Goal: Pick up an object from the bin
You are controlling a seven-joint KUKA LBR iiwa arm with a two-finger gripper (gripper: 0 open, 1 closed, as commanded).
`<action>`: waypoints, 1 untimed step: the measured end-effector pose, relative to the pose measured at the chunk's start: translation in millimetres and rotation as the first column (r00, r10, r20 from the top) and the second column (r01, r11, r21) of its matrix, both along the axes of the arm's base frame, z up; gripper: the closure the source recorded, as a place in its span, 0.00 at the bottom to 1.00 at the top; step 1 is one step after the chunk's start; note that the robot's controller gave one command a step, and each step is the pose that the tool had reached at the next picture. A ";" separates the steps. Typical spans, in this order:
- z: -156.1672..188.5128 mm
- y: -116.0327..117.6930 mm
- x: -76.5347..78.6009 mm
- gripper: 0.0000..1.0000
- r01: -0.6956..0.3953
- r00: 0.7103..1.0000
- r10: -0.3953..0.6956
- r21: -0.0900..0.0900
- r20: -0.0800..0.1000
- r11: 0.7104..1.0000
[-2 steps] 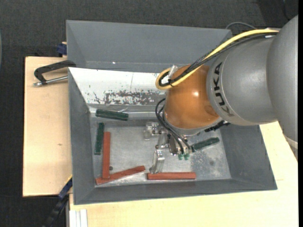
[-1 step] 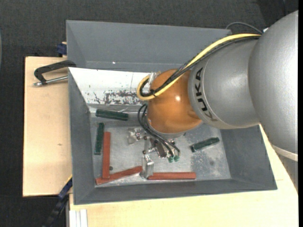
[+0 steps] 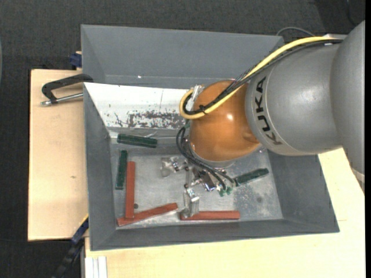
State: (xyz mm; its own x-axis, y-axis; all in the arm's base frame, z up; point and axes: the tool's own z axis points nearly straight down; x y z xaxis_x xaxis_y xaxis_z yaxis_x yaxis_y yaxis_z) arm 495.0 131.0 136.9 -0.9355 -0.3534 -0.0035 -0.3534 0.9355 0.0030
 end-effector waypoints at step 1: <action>-13.4 -11.9 -0.4 0.00 0.038 0.999 -0.038 -0.003 0.000 0.999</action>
Offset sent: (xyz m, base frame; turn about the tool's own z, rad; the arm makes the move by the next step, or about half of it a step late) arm 0.0050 0.0097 -0.0669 -0.1589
